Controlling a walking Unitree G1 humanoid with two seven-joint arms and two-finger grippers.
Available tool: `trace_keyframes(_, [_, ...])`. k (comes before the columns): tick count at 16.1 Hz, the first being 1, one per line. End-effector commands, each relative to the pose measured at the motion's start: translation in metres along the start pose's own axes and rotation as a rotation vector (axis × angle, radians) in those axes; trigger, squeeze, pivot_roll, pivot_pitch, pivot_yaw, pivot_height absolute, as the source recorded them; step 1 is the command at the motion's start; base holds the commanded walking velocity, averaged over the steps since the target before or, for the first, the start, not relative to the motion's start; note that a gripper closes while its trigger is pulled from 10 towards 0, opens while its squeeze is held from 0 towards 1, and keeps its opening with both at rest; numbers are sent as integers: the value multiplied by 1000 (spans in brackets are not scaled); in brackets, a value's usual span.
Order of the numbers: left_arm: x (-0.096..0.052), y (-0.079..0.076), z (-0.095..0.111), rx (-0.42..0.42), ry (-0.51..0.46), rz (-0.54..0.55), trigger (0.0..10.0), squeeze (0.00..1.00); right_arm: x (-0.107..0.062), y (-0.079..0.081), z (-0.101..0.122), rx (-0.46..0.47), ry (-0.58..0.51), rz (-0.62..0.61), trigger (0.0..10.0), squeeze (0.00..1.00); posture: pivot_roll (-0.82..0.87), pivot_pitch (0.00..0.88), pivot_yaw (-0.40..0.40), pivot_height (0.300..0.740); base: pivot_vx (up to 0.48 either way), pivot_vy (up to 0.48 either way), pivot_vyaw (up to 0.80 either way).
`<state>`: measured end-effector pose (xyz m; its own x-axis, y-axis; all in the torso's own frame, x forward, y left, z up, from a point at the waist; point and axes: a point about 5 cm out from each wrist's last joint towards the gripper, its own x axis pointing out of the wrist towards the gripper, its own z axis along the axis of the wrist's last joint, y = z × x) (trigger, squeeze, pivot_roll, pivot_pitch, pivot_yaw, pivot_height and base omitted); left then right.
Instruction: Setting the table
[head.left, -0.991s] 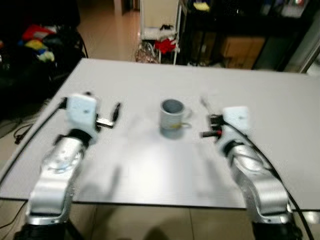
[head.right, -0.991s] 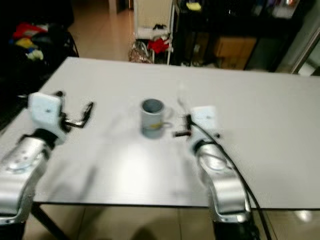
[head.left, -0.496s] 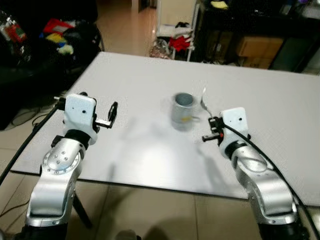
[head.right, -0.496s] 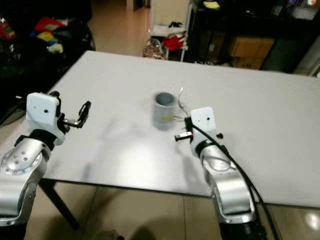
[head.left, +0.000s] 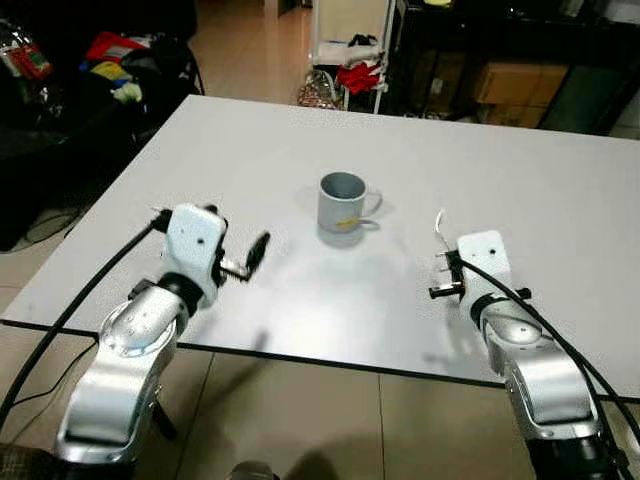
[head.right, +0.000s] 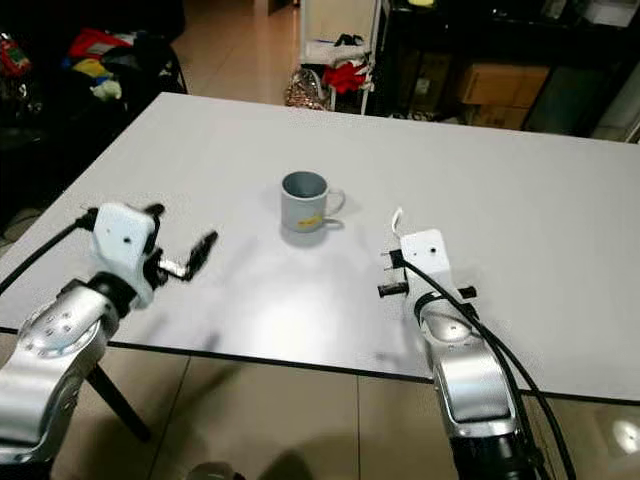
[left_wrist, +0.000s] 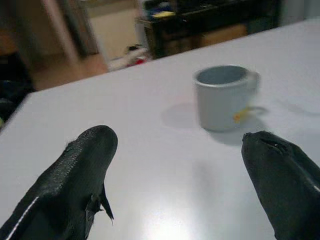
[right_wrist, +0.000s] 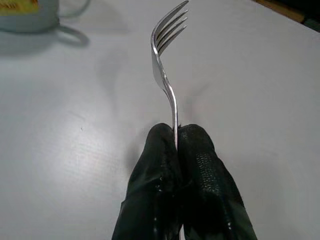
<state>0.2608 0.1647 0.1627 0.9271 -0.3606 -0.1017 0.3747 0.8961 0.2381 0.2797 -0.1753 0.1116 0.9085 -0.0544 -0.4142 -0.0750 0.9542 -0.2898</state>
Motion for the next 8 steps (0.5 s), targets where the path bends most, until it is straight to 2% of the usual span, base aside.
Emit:
trace_keyframes(1, [0,-8,3,-6,-1,-84,10000,0,3,-2,4,-30,6,-13,10000,0,188,0,-43,740,0,0,0])
trace_keyframes(2, [-2,-12,3,1,10,-153,10000,0,5,0,1,-38,27,-5,10000,0,194,0,-52,740,0,0,0])
trace_keyframes(3, [-3,-13,2,3,14,-176,10000,0,6,2,1,-40,35,-2,10000,0,195,0,-53,740,0,0,0])
trace_keyframes(4, [-7,-15,1,12,33,-222,10000,0,8,9,-5,-47,60,5,10000,0,199,0,-53,740,0,0,0])
trace_keyframes(8, [-14,-18,1,12,47,-269,10000,0,14,15,-18,-51,102,-47,10000,0,217,0,-47,740,0,0,0])
